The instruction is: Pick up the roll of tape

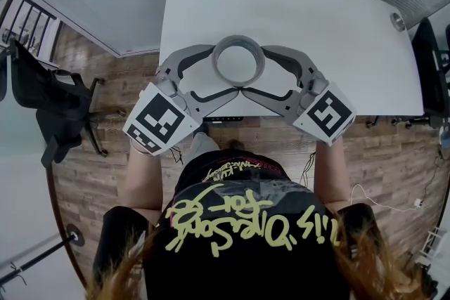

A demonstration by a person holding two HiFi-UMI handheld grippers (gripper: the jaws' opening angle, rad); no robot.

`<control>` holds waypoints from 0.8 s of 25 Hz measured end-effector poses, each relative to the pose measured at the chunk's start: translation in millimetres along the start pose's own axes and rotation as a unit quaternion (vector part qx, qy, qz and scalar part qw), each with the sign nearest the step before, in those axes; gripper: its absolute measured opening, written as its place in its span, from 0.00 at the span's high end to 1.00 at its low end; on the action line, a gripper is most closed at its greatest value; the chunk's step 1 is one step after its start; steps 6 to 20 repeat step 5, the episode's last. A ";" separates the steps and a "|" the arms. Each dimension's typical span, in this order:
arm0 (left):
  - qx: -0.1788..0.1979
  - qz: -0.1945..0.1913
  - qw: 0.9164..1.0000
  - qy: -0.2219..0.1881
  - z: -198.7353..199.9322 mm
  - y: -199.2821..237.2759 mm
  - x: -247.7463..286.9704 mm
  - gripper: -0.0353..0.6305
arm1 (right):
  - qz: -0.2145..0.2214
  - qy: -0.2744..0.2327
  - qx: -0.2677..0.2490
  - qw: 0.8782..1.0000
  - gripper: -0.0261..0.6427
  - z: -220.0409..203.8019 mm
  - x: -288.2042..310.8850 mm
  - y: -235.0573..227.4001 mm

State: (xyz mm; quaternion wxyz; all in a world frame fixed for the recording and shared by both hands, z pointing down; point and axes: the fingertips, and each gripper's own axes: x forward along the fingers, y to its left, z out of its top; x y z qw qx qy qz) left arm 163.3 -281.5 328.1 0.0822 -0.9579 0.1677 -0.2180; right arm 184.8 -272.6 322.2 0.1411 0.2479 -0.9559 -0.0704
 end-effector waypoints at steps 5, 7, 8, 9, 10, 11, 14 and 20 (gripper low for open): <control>-0.002 0.002 1.000 -0.001 -1.8 -0.7 -0.9 0.43 | 0.000 0.002 -0.005 1.000 0.48 -0.8 1.0 1.5; -0.002 0.002 1.000 -0.001 -1.8 -0.7 -0.9 0.43 | 0.000 0.002 -0.005 1.000 0.48 -0.8 1.0 1.5; -0.002 0.002 1.000 -0.001 -1.8 -0.7 -0.9 0.43 | 0.000 0.002 -0.005 1.000 0.48 -0.8 1.0 1.5; -0.002 0.002 1.000 -0.001 -1.8 -0.7 -0.9 0.43 | 0.000 0.002 -0.005 1.000 0.48 -0.8 1.0 1.5; -0.002 0.002 1.000 -0.001 -1.8 -0.7 -0.9 0.43 | 0.000 0.002 -0.005 1.000 0.48 -0.8 1.0 1.5; -0.002 0.002 1.000 -0.001 -1.8 -0.7 -0.9 0.43 | 0.000 0.002 -0.005 1.000 0.48 -0.8 1.0 1.5; -0.002 0.002 1.000 -0.001 -1.8 -0.7 -0.9 0.43 | 0.000 0.002 -0.005 1.000 0.48 -0.8 1.0 1.5; -0.002 0.002 1.000 -0.001 -1.8 -0.7 -0.9 0.43 | 0.000 0.002 -0.005 1.000 0.48 -0.8 1.0 1.5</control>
